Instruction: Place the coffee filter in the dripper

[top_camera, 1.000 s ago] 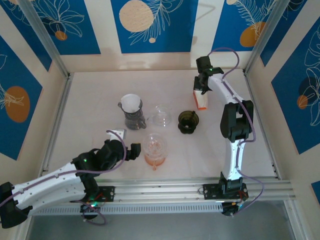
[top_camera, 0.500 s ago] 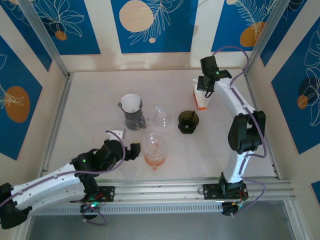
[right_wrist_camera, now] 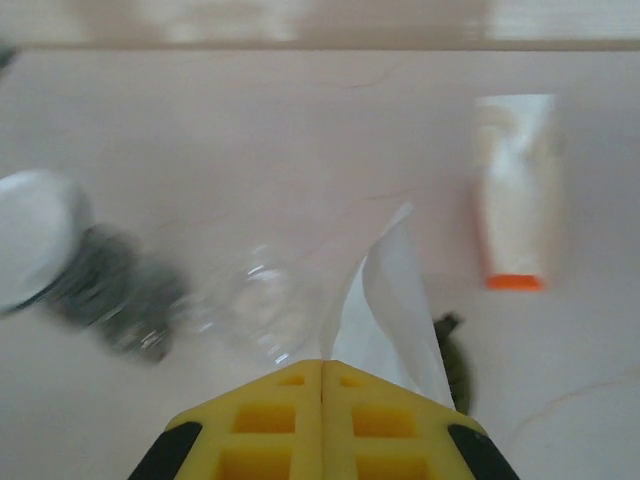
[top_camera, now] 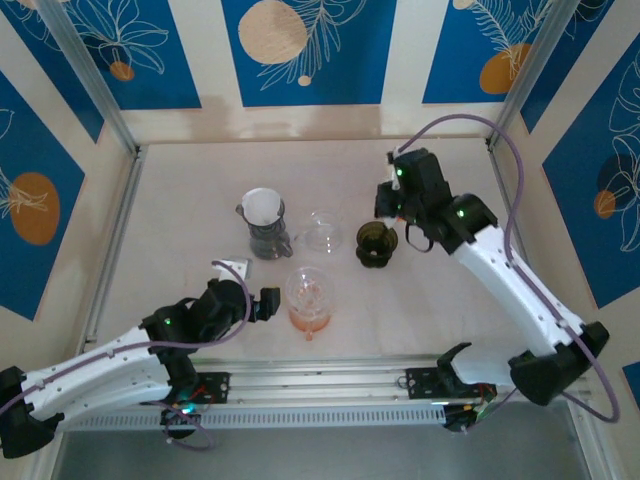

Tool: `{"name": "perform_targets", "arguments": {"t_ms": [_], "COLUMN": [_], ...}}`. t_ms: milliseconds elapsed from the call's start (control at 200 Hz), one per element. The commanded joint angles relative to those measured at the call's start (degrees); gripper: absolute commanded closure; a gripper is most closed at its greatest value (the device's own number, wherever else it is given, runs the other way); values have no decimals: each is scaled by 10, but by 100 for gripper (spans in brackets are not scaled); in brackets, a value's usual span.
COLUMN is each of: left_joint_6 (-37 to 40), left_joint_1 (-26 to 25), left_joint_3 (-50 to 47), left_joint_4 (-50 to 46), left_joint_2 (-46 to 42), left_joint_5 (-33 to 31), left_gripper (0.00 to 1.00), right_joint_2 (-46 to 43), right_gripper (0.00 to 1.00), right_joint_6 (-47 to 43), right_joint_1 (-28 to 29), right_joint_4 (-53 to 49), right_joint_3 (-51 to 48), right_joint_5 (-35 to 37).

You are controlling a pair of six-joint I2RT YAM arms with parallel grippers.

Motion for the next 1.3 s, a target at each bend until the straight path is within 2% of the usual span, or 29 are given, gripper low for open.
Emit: {"name": "perform_targets", "arguments": {"t_ms": [0,115,265,415,590,820,1025,1290], "left_joint_6": [15,21,26,30,33,37,41,39], "left_joint_1": [3,3,4,5,4,4,4,4], "left_joint_3": [22,25,34,36,42,50,54,55], "left_joint_4": [-22,-27,-33,-33,-37,-55,-64,-72], "left_joint_2": [-8,-8,-7,-7,-7,-24,-50,-57], "left_joint_5": [-1,-1,-4,-4,7,15,24,38], "left_gripper": [0,0,0,0,0,0,0,0], "right_joint_2": [-24,-21,3,67,154,242,318,367], "right_gripper": [100,100,100,100,100,100,100,100], "right_joint_6": [-8,-2,20,20,6,-12,-25,-33], "right_joint_1": [72,132,179,207,219,224,226,227], "right_joint_4": [-97,-185,-277,-363,-412,-424,-419,-351], "right_joint_3": [28,63,109,188,265,333,375,367], "right_joint_5": [-58,-118,-188,-176,-188,-206,-188,-210]}}
